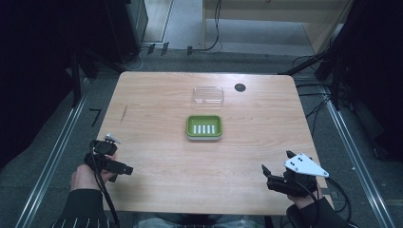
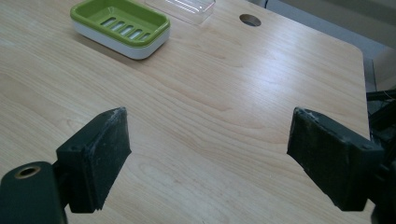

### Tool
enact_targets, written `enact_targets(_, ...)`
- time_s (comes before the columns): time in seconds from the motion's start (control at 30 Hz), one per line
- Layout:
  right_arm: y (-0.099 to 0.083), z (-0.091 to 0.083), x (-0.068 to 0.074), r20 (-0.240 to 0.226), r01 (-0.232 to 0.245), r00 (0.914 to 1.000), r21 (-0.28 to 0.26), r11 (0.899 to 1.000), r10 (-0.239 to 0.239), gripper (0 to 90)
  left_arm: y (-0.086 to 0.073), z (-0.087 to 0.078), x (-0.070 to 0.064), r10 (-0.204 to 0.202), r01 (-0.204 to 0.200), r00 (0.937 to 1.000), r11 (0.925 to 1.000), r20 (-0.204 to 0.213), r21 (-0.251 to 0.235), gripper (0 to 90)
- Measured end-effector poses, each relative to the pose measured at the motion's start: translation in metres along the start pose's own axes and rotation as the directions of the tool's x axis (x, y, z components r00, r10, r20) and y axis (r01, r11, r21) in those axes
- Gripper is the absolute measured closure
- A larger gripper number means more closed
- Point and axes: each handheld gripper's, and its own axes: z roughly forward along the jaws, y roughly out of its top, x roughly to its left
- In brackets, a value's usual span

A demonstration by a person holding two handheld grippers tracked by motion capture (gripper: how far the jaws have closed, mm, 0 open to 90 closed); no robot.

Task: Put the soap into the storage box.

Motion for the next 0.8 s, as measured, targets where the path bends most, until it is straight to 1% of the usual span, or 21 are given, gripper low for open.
enact_targets(0.03,0.000,0.000,0.000,0.000,0.000,1.0000,-0.001,1.000,0.000,13.5,0.001,-0.002,0.007,-0.022,0.022,0.9997,0.9997,0.001,-0.009,0.3)
enact_targets(0.07,0.000,0.000,0.000,0.000,0.000,1.0000,-0.001,1.000,0.000,13.5,0.001,-0.002,0.007,-0.022,0.022,0.9997,0.9997,0.001,-0.009,0.3)
enact_targets(0.1,0.000,0.000,0.000,0.000,-0.001,1.0000,0.000,1.000,0.001,13.5,0.001,-0.002,0.011,-0.038,0.038,0.9993,0.9992,0.003,-0.013,0.3)
enact_targets(0.23,0.000,0.000,0.000,-0.001,0.000,1.0000,0.001,1.000,0.000,13.5,0.002,-0.001,0.022,-0.063,0.063,0.9979,0.9978,0.016,-0.018,0.3)
enact_targets(0.3,0.000,0.001,0.000,0.000,-0.002,1.0000,0.001,1.000,0.002,13.5,0.003,-0.001,0.023,-0.066,0.066,0.9977,0.9977,0.015,-0.015,0.3)
enact_targets(0.33,0.001,0.001,0.001,-0.002,0.000,1.0000,0.001,1.000,0.000,13.5,0.004,0.001,0.025,-0.074,0.074,0.9972,0.9972,0.012,-0.016,0.4)
enact_targets(0.4,0.001,0.001,0.001,-0.003,0.001,1.0000,0.001,1.000,-0.001,13.5,0.005,0.001,0.027,-0.073,0.073,0.9973,0.9973,0.010,-0.009,0.3)
enact_targets(0.43,0.001,0.001,0.001,-0.003,-0.001,1.0000,0.002,1.000,0.001,13.5,0.007,0.002,0.030,-0.085,0.085,0.9964,0.9963,0.010,-0.012,0.4)
enact_targets(0.47,0.001,0.001,0.001,-0.003,-0.001,1.0000,0.002,1.000,0.001,13.5,0.007,0.002,0.030,-0.085,0.085,0.9964,0.9963,0.010,-0.012,0.4)
enact_targets(0.57,0.001,0.001,0.001,-0.003,-0.002,1.0000,0.003,1.000,0.002,13.5,0.009,0.005,0.036,-0.105,0.105,0.9944,0.9944,0.008,-0.004,0.3)
enact_targets(0.6,0.001,0.001,0.000,-0.004,-0.001,1.0000,0.001,1.000,0.001,13.5,0.010,0.007,0.040,-0.120,0.120,0.9928,0.9928,0.009,-0.003,0.3)
enact_targets(0.7,0.001,0.001,0.000,-0.004,-0.002,1.0000,0.001,1.000,0.002,13.5,0.011,0.009,0.043,-0.132,0.132,0.9913,0.9913,-0.003,0.000,0.3)
enact_targets(0.8,0.001,0.001,0.000,-0.004,-0.002,1.0000,0.001,1.000,0.002,13.5,0.013,0.014,0.047,-0.142,0.142,0.9899,0.9898,-0.005,0.011,0.3)
